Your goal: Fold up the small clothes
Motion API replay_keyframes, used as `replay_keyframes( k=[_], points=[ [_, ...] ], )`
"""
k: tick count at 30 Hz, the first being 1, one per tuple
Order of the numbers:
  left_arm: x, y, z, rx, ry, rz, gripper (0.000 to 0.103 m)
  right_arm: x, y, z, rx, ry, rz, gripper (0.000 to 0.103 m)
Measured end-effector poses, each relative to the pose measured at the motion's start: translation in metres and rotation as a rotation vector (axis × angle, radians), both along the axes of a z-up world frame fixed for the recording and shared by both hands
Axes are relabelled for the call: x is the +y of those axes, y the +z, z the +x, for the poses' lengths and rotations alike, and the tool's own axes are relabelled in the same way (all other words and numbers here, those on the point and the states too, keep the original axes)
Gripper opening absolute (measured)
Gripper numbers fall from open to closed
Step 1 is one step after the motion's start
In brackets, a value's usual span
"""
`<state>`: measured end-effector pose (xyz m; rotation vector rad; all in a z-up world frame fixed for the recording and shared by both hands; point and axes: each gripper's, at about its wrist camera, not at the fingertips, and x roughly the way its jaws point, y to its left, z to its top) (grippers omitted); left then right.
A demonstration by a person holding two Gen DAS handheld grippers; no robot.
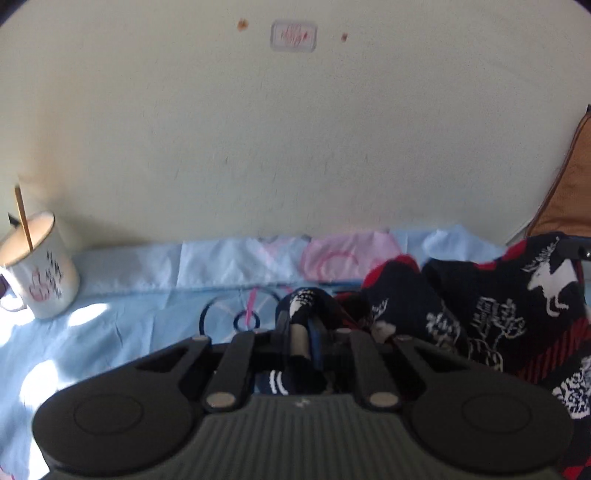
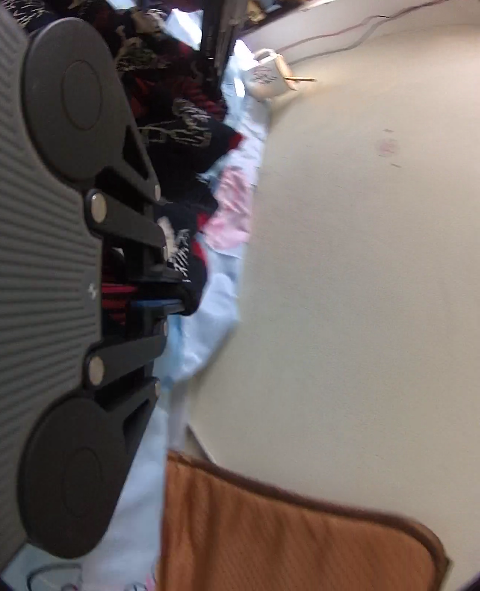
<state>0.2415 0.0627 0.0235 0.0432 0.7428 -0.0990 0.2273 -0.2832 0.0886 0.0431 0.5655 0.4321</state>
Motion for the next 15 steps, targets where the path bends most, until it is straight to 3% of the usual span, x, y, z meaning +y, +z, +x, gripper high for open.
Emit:
replay_keyframes(
  k=[2,5,8,10,12,15],
  points=[
    [-0.001,0.013,0.004,-0.074,0.026,-0.013,0.010,-0.023,0.010,0.000,-0.062,-0.096,-0.019,0.010],
    [0.001,0.005,0.021,-0.130,0.150,0.073,0.010,-0.042,-0.005,0.008,-0.067,-0.222,-0.080,0.011],
    [0.009,-0.031,0.047,0.025,0.259,0.131,0.011,-0.045,-0.043,0.024,0.069,-0.262,-0.104,0.015],
    [0.013,-0.044,0.048,0.080,0.263,0.129,0.018,-0.049,-0.058,0.026,0.149,-0.262,-0.087,0.020],
    [0.016,-0.034,0.037,0.056,0.271,0.147,0.037,-0.059,-0.049,0.013,0.124,-0.269,-0.026,0.023],
    [0.037,-0.001,-0.001,-0.020,0.239,0.121,0.043,-0.085,-0.022,-0.028,0.072,-0.269,0.083,0.033]
  ],
)
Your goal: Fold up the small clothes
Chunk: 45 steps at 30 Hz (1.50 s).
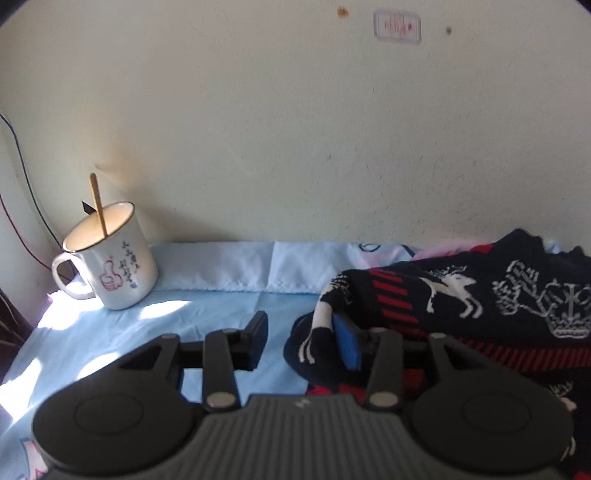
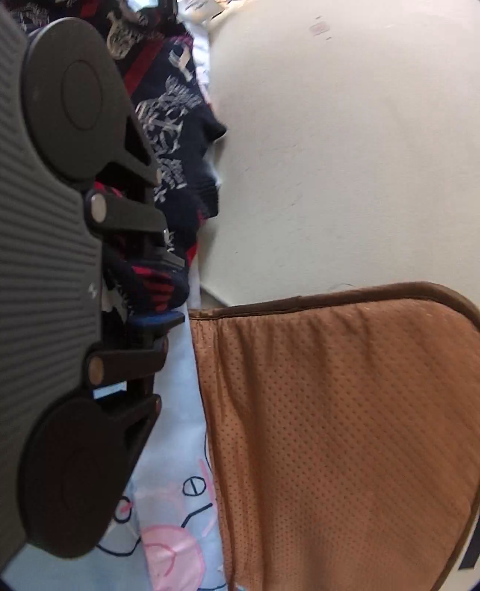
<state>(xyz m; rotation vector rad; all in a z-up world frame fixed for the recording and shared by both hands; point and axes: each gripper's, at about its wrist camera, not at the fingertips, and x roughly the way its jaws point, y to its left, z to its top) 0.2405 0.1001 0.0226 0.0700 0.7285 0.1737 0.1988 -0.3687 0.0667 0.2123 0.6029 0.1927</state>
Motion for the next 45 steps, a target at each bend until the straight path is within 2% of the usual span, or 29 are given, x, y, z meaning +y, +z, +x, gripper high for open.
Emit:
replay_keyframes(
  k=[4,6,7,10,13,14,15,16,17,19,21,22,23,24,25,26,27,29,30,31,34,35,36,37,39,41,43,45],
  points=[
    [0.027,0.026,-0.076,-0.049,-0.063,-0.037,0.056,-0.030,0.018,-0.080,-0.039,-0.012,0.018,0.048],
    [0.042,0.026,-0.118,-0.034,-0.108,-0.085,0.074,-0.032,0.013,-0.124,-0.034,-0.034,0.000,0.054],
    [0.048,0.022,-0.137,-0.017,-0.124,-0.114,0.078,-0.036,0.009,-0.146,-0.027,-0.052,-0.008,0.058],
    [0.062,0.004,-0.188,0.050,-0.144,-0.212,0.080,-0.034,-0.013,-0.200,0.023,-0.118,-0.054,0.073],
    [0.065,-0.007,-0.229,0.074,-0.154,-0.319,0.085,-0.026,-0.035,-0.230,0.065,-0.143,-0.055,0.075],
    [0.064,-0.011,-0.240,0.069,-0.157,-0.337,0.088,-0.022,-0.041,-0.237,0.067,-0.125,-0.045,0.072],
    [0.062,-0.014,-0.248,0.063,-0.167,-0.346,0.090,-0.016,-0.046,-0.241,0.070,-0.110,-0.085,0.063],
    [0.059,-0.016,-0.254,0.062,-0.181,-0.350,0.090,-0.010,-0.051,-0.241,0.078,-0.112,-0.182,0.021],
    [0.056,-0.019,-0.258,0.066,-0.189,-0.351,0.090,-0.011,-0.051,-0.241,0.051,-0.127,-0.260,0.013],
    [0.051,-0.023,-0.263,0.074,-0.176,-0.331,0.090,-0.037,-0.043,-0.236,0.014,-0.240,-0.253,0.012],
    [0.050,-0.022,-0.269,0.058,-0.155,-0.306,0.090,-0.071,-0.028,-0.228,-0.077,-0.481,-0.331,0.012],
    [0.052,-0.020,-0.271,0.050,-0.142,-0.297,0.090,-0.085,-0.018,-0.227,-0.103,-0.587,-0.333,0.013],
    [0.054,-0.018,-0.272,0.042,-0.134,-0.292,0.090,-0.094,-0.007,-0.230,-0.128,-0.634,-0.293,0.017],
    [0.056,-0.015,-0.274,0.034,-0.131,-0.291,0.090,-0.097,0.002,-0.236,-0.159,-0.625,-0.240,0.019],
    [0.058,-0.014,-0.276,0.027,-0.131,-0.290,0.090,-0.094,0.006,-0.241,-0.174,-0.582,-0.197,0.034],
    [0.059,-0.013,-0.277,0.024,-0.130,-0.289,0.091,-0.087,0.007,-0.246,-0.170,-0.493,-0.126,0.065],
    [0.059,-0.013,-0.276,0.025,-0.129,-0.290,0.091,-0.080,0.004,-0.251,-0.159,-0.378,-0.022,0.072],
    [0.058,-0.016,-0.274,0.035,-0.137,-0.307,0.091,-0.062,-0.016,-0.253,-0.087,-0.105,0.265,0.071],
    [0.056,-0.017,-0.272,0.043,-0.142,-0.318,0.091,-0.049,-0.030,-0.249,-0.033,-0.026,0.363,0.072],
    [0.053,-0.019,-0.269,0.051,-0.151,-0.327,0.091,-0.033,-0.044,-0.245,0.012,0.028,0.409,0.072],
    [0.043,-0.024,-0.264,0.079,-0.183,-0.346,0.083,0.013,-0.074,-0.233,0.090,0.131,0.392,0.072],
    [0.041,-0.026,-0.262,0.094,-0.188,-0.349,0.075,0.028,-0.082,-0.230,0.107,0.151,0.397,0.072],
    [0.039,-0.028,-0.260,0.113,-0.188,-0.353,0.059,0.037,-0.088,-0.229,0.109,0.166,0.427,0.073],
    [0.037,-0.032,-0.259,0.145,-0.187,-0.364,0.048,0.044,-0.091,-0.228,0.099,0.178,0.450,0.072],
    [0.032,-0.035,-0.261,0.148,-0.179,-0.346,0.011,0.068,-0.091,-0.235,0.095,0.198,0.455,0.067],
    [0.028,-0.034,-0.265,0.157,-0.191,-0.366,0.009,0.083,-0.093,-0.228,0.131,0.210,0.416,0.015],
    [0.026,-0.028,-0.269,0.156,-0.184,-0.372,0.008,0.089,-0.085,-0.232,0.129,0.215,0.390,0.015],
    [0.025,-0.011,-0.279,0.141,-0.193,-0.406,0.008,0.081,-0.057,-0.249,0.072,0.236,0.369,0.014]
  ],
)
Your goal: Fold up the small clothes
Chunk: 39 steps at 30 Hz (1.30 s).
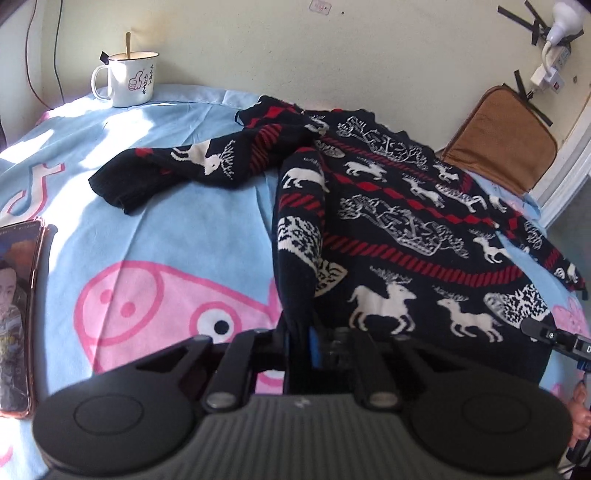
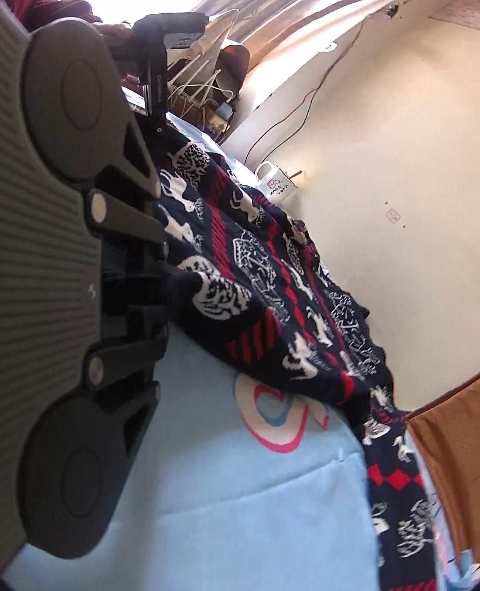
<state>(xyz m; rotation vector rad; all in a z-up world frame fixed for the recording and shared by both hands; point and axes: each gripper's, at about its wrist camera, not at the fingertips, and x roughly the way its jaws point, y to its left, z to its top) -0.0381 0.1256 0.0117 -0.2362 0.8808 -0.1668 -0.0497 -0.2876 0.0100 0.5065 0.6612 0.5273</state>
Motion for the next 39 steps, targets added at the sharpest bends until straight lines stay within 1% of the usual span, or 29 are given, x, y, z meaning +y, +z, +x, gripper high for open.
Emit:
replay_keyframes(
  k=[2,4,5,6,7,9,10,11,12,13,14,15,16,18,19,21,22,25,26,28,30,31,32,34,36,37,38,39],
  points=[
    [-0.005,0.032,-0.022,-0.066,-0.046,-0.010,0.008,-0.013,0.030,-0.017,-0.068,0.020,-0.004,0.014],
    [-0.014,0.060,-0.049,-0.132,-0.095,0.011,0.007,-0.023,0.056,-0.036,-0.121,0.031,-0.069,0.014],
    [-0.018,0.069,-0.061,-0.155,-0.115,0.022,0.007,-0.029,0.066,-0.046,-0.135,0.035,-0.101,0.014],
    [-0.022,0.074,-0.072,-0.169,-0.132,0.030,0.007,-0.035,0.071,-0.054,-0.135,0.040,-0.112,0.014],
    [-0.026,0.075,-0.084,-0.171,-0.149,0.038,0.007,-0.041,0.073,-0.061,-0.127,0.046,-0.118,0.014],
    [-0.030,0.063,-0.096,-0.143,-0.160,0.055,0.008,-0.047,0.062,-0.069,-0.081,0.043,-0.136,0.015],
    [-0.034,0.050,-0.098,-0.115,-0.162,0.070,0.011,-0.048,0.051,-0.068,-0.053,0.029,-0.155,0.021],
    [-0.034,0.037,-0.097,-0.082,-0.152,0.086,0.017,-0.049,0.041,-0.066,-0.020,0.009,-0.190,0.030],
    [-0.032,0.024,-0.094,-0.037,-0.118,0.098,0.021,-0.050,0.033,-0.061,0.012,-0.026,-0.241,0.037],
    [-0.026,0.014,-0.091,0.000,-0.074,0.099,0.021,-0.053,0.032,-0.056,0.027,-0.074,-0.291,0.047],
    [-0.016,0.010,-0.089,0.019,-0.033,0.082,0.020,-0.056,0.036,-0.051,0.021,-0.139,-0.336,0.047],
    [-0.005,0.009,-0.089,0.020,0.001,0.061,0.020,-0.060,0.043,-0.048,-0.003,-0.176,-0.344,0.047],
    [0.011,0.012,-0.091,0.003,0.045,0.035,0.021,-0.063,0.053,-0.045,-0.040,-0.189,-0.329,0.046],
    [0.037,0.021,-0.095,-0.048,0.127,0.005,0.030,-0.056,0.074,-0.037,-0.125,-0.161,-0.297,0.047],
    [0.051,0.027,-0.097,-0.080,0.172,-0.007,0.031,-0.045,0.082,-0.030,-0.158,-0.134,-0.296,0.047],
    [0.068,0.037,-0.100,-0.135,0.230,-0.032,0.031,-0.006,0.095,-0.005,-0.205,-0.019,-0.311,0.047],
    [0.074,0.040,-0.100,-0.163,0.245,-0.042,0.031,0.023,0.100,0.010,-0.222,0.070,-0.328,0.047],
    [0.085,0.042,-0.109,-0.234,0.271,-0.049,0.033,0.122,0.107,0.043,-0.290,0.341,-0.358,0.047],
    [0.088,0.039,-0.111,-0.249,0.280,-0.058,0.036,0.164,0.106,0.056,-0.300,0.440,-0.354,0.049],
    [0.096,0.034,-0.117,-0.261,0.299,-0.092,0.037,0.237,0.098,0.082,-0.285,0.576,-0.371,0.052],
    [0.106,0.028,-0.124,-0.263,0.323,-0.118,0.037,0.305,0.080,0.109,-0.245,0.642,-0.432,0.058],
    [0.111,0.024,-0.127,-0.264,0.337,-0.125,0.037,0.337,0.068,0.121,-0.218,0.660,-0.484,0.062],
    [0.116,0.022,-0.130,-0.260,0.347,-0.133,0.037,0.368,0.052,0.135,-0.193,0.668,-0.555,0.062],
    [0.127,0.016,-0.133,-0.246,0.365,-0.147,0.037,0.412,0.026,0.154,-0.167,0.665,-0.669,0.062],
    [0.136,0.014,-0.135,-0.230,0.382,-0.148,0.037,0.441,0.007,0.166,-0.207,0.670,-0.790,0.062],
    [0.141,0.012,-0.136,-0.219,0.391,-0.149,0.037,0.451,0.000,0.173,-0.221,0.660,-0.834,0.060],
    [0.145,0.011,-0.138,-0.209,0.397,-0.150,0.037,0.458,-0.004,0.178,-0.221,0.674,-0.866,0.038],
    [0.148,0.011,-0.139,-0.202,0.402,-0.147,0.037,0.462,-0.004,0.180,-0.217,0.691,-0.863,0.016]
  ],
)
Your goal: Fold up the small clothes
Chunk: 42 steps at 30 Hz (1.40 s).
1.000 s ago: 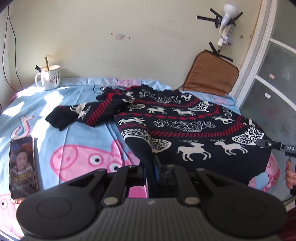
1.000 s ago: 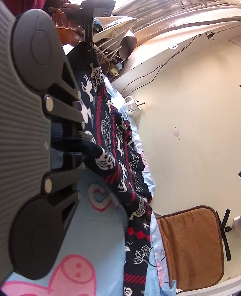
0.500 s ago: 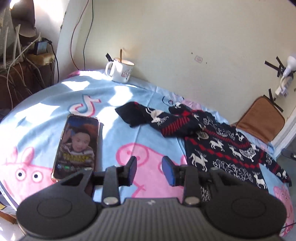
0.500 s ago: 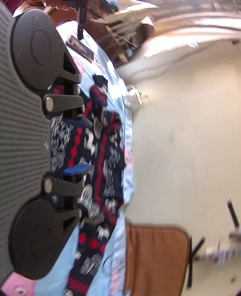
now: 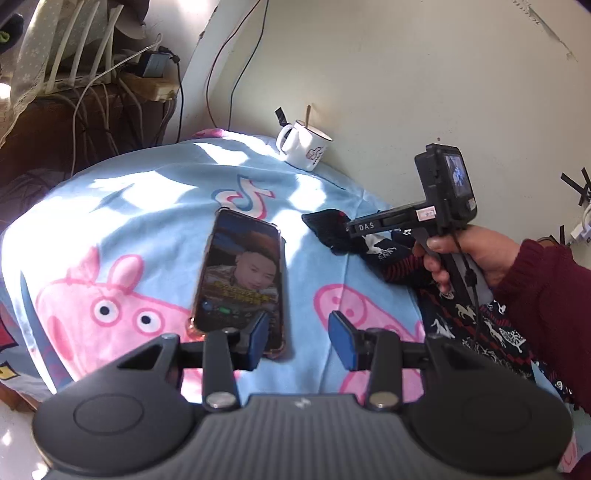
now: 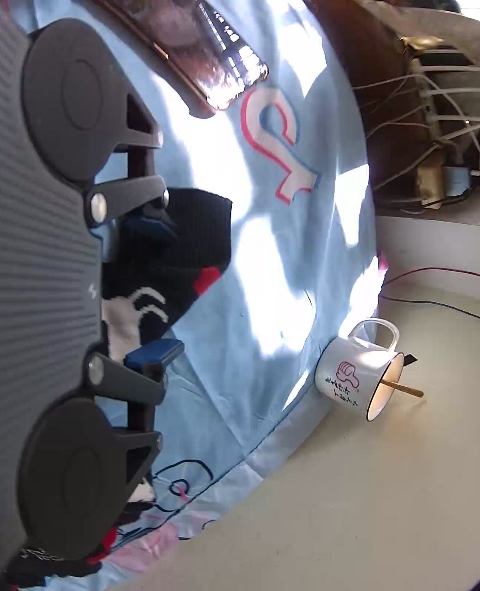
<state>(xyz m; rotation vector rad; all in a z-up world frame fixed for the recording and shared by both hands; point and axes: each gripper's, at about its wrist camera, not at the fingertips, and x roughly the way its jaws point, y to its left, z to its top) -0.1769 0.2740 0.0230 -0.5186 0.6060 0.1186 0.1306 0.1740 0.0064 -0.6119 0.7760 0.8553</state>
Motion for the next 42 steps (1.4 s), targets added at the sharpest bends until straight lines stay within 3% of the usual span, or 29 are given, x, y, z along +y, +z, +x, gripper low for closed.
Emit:
replay_keyframes(
  k=[2,6,9,13,16,20,23,25,28,29,31,33,34,37,40,42],
  points=[
    [0.005,0.002,-0.001,0.003,0.002,0.009,0.037,0.004,0.022,-0.006,-0.036,0.015,0.067,0.012],
    [0.011,0.008,0.010,-0.002,0.008,0.027,0.037,-0.010,0.114,-0.014,-0.012,0.034,0.423,0.012],
    [0.006,0.010,0.032,-0.017,-0.019,0.026,0.042,-0.047,0.184,-0.013,-0.056,0.017,0.642,0.013],
    [-0.018,0.017,0.085,-0.026,-0.112,0.070,0.044,-0.116,0.237,-0.004,-0.177,-0.093,0.742,0.012],
    [-0.036,0.024,0.130,-0.047,-0.166,0.084,0.050,-0.185,0.250,0.004,-0.248,-0.204,0.776,0.013],
    [-0.054,0.025,0.195,-0.040,-0.237,0.036,0.057,-0.279,0.222,0.017,-0.247,-0.376,0.793,0.013],
    [-0.073,0.015,0.250,0.008,-0.278,-0.012,0.061,-0.358,0.165,0.018,-0.207,-0.567,0.837,0.013],
    [-0.089,0.005,0.284,0.057,-0.273,0.014,0.062,-0.402,0.119,0.011,-0.188,-0.756,0.816,0.014],
    [-0.112,-0.014,0.329,0.134,-0.275,0.048,0.062,-0.454,0.051,0.000,-0.053,-0.919,0.753,0.019],
    [-0.118,-0.020,0.341,0.153,-0.285,0.048,0.063,-0.468,0.033,-0.001,0.012,-0.952,0.731,0.030],
    [-0.129,-0.030,0.359,0.184,-0.298,0.043,0.068,-0.495,0.013,-0.010,0.048,-1.016,0.726,0.042],
    [-0.138,-0.036,0.372,0.196,-0.313,0.054,0.079,-0.517,0.013,-0.022,0.009,-1.077,0.751,0.042],
    [-0.142,-0.039,0.378,0.203,-0.316,0.071,0.079,-0.525,0.015,-0.024,-0.010,-1.085,0.766,0.042],
    [-0.152,-0.044,0.384,0.196,-0.307,0.100,0.072,-0.536,0.025,-0.018,-0.046,-1.032,0.766,0.048],
    [-0.160,-0.042,0.384,0.187,-0.311,0.088,0.046,-0.521,0.023,0.001,-0.107,-0.884,0.664,0.063],
    [-0.163,-0.041,0.380,0.157,-0.292,0.082,0.030,-0.510,0.015,0.014,-0.187,-0.831,0.549,0.065]
  ],
)
